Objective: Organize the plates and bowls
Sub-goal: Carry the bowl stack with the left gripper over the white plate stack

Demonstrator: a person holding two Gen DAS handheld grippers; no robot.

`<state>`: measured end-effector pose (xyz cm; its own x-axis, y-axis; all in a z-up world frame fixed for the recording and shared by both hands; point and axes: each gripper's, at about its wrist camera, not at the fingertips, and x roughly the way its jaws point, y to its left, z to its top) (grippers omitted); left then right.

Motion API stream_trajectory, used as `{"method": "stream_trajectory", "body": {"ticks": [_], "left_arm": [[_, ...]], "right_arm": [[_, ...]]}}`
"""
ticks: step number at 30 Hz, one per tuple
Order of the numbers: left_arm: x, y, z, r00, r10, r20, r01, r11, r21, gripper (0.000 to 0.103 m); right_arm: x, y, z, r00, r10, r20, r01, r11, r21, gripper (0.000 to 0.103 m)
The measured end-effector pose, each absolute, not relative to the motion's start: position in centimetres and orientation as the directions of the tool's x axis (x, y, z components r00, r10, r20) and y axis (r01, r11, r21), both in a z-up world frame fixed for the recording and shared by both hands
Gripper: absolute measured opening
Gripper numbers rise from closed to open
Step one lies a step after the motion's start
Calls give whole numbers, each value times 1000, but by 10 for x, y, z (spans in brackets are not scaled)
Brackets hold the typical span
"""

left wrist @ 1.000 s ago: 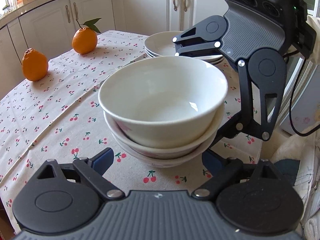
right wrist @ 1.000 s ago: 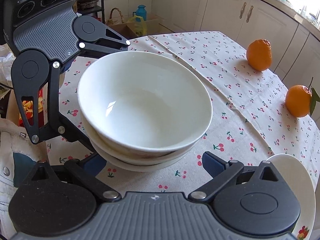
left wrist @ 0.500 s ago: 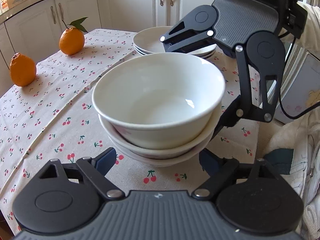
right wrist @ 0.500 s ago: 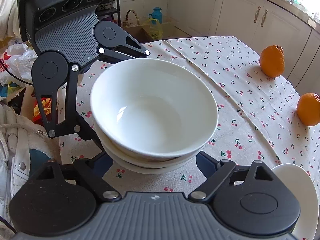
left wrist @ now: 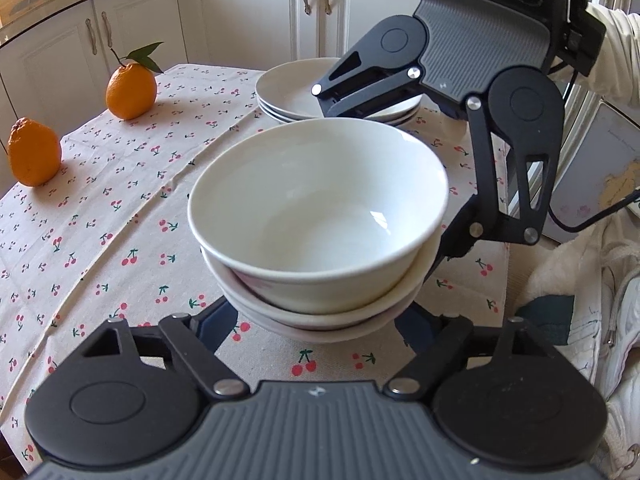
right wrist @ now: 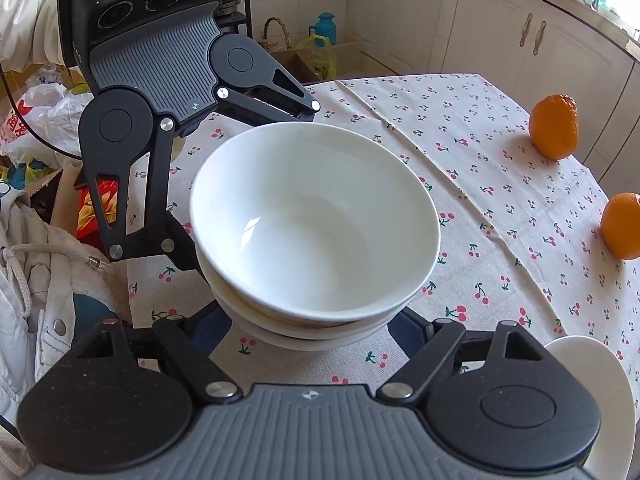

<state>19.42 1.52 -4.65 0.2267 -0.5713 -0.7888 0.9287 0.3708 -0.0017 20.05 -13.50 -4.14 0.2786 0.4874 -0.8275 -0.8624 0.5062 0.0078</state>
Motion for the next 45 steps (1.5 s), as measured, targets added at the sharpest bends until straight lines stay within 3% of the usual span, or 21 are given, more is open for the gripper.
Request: {"method": "stream_trajectory", "body": {"ticks": [24, 45], "left_arm": [[184, 3, -28, 257, -558, -789, 926, 375, 36, 82], [189, -83, -1, 256, -584, -771, 949, 303, 85, 82]], "right_arm": [[191, -149, -23, 303, 503, -810, -864, 503, -11, 87], [178, -238, 4, 411, 483, -773, -808, 585, -64, 87]]}}
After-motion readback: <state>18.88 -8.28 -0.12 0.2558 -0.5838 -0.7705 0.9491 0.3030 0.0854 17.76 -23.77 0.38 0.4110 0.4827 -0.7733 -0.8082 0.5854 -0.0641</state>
